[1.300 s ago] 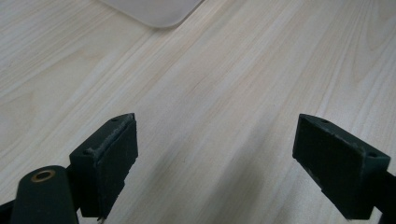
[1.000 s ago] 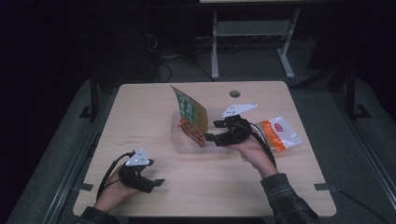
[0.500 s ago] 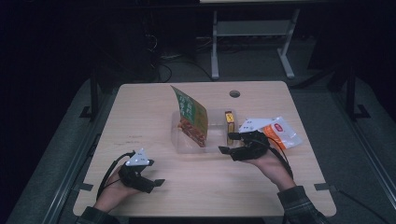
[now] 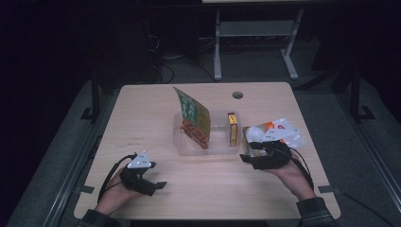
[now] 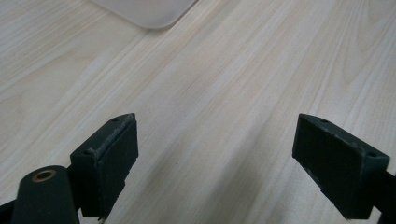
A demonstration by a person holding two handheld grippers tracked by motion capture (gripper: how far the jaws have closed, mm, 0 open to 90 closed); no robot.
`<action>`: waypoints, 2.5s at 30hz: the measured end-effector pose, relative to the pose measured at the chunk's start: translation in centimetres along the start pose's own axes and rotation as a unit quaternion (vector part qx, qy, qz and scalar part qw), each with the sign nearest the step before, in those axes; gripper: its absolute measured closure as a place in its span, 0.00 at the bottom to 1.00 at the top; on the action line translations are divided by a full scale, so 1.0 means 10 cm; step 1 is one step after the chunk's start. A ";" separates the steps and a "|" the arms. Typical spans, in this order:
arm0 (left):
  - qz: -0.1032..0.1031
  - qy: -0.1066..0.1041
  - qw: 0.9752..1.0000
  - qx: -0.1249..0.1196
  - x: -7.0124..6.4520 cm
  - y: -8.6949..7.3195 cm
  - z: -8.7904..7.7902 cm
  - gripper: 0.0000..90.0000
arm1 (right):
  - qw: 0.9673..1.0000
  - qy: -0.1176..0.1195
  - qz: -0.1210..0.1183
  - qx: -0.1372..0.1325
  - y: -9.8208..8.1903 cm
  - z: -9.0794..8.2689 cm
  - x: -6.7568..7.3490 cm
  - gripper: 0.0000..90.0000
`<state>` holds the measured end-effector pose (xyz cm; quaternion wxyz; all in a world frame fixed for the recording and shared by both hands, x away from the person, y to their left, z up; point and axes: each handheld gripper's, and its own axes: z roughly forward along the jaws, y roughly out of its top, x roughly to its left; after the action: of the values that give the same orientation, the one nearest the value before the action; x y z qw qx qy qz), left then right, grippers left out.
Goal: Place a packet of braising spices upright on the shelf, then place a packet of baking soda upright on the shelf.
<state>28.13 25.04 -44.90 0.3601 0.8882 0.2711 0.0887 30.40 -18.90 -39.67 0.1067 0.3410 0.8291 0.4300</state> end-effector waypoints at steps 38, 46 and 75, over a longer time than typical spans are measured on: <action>0.009 -0.007 1.000 0.013 -0.03 0.01 0.04 0.16 | 0.989 -0.090 0.095 0.071 -0.05 0.60 -0.79 1.00; 0.009 -0.006 1.000 0.014 -0.03 0.01 0.03 0.16 | 0.988 -0.093 0.090 0.088 -0.07 0.58 -0.78 1.00; 0.006 -0.008 1.000 0.014 -0.04 0.00 0.04 0.16 | 0.990 -0.039 0.048 0.125 -0.40 0.15 -0.40 1.00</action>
<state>27.93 24.56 -45.15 0.3494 0.8953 0.2643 0.0800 32.17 -22.11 -44.20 0.0752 0.4076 0.8541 0.3142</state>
